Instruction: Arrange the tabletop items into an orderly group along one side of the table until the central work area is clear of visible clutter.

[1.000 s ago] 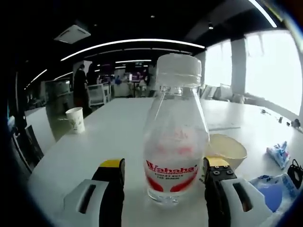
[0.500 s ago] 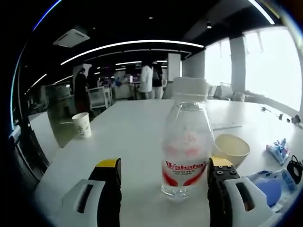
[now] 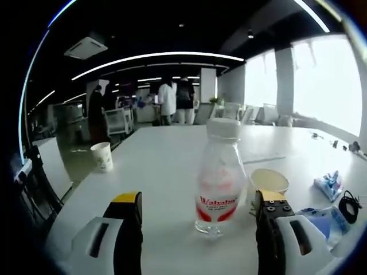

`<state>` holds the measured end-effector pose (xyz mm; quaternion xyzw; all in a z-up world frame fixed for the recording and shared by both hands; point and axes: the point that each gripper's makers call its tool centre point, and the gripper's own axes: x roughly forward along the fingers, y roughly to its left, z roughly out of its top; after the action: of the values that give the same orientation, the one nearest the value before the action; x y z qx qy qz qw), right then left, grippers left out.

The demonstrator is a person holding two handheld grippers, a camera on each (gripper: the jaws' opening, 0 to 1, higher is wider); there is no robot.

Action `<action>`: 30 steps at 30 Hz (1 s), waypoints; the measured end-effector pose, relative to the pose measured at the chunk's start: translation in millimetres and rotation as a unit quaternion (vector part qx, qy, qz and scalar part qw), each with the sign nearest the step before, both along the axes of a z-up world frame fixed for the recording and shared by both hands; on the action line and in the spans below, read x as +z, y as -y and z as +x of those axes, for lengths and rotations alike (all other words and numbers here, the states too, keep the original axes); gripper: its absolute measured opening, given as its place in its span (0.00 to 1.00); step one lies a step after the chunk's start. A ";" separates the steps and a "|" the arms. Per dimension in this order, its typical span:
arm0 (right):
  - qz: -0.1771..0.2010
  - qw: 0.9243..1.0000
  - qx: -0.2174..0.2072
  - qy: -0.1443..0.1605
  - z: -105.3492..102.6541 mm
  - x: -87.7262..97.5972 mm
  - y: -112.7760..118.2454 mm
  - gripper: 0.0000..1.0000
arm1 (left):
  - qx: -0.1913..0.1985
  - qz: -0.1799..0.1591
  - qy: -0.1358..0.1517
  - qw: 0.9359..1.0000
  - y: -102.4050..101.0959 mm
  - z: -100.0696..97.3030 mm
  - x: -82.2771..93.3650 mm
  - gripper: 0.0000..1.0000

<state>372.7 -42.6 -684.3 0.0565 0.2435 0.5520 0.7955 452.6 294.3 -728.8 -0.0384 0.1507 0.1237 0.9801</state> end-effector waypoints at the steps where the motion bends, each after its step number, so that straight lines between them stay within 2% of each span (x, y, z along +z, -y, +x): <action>1: 0.002 1.000 -0.001 0.000 0.3 0.8 0.3 0.40 | 0.000 0.000 -0.002 1.000 0.6 -2.7 1.6 0.81; 7: 0.010 1.000 -0.004 0.002 2.0 5.3 3.3 0.40 | -0.015 0.003 -0.004 1.000 6.1 -11.5 9.4 0.84; 16: 0.028 0.999 -0.023 -0.005 7.5 9.2 12.9 0.40 | -0.033 -0.014 -0.001 0.999 17.9 -22.8 17.2 0.97; 23: 0.031 0.999 -0.029 -0.007 9.8 9.8 15.8 0.40 | -0.069 -0.011 -0.012 0.997 32.2 -30.0 21.0 0.97; 30: 0.037 0.999 -0.029 -0.007 10.4 13.2 14.9 0.40 | -0.071 -0.014 -0.012 0.997 33.5 -32.3 23.8 0.97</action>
<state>383.2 -57.5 -671.1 0.0969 0.2266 0.5370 0.8068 420.3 260.8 -705.0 -0.0397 0.1661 0.0522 0.9839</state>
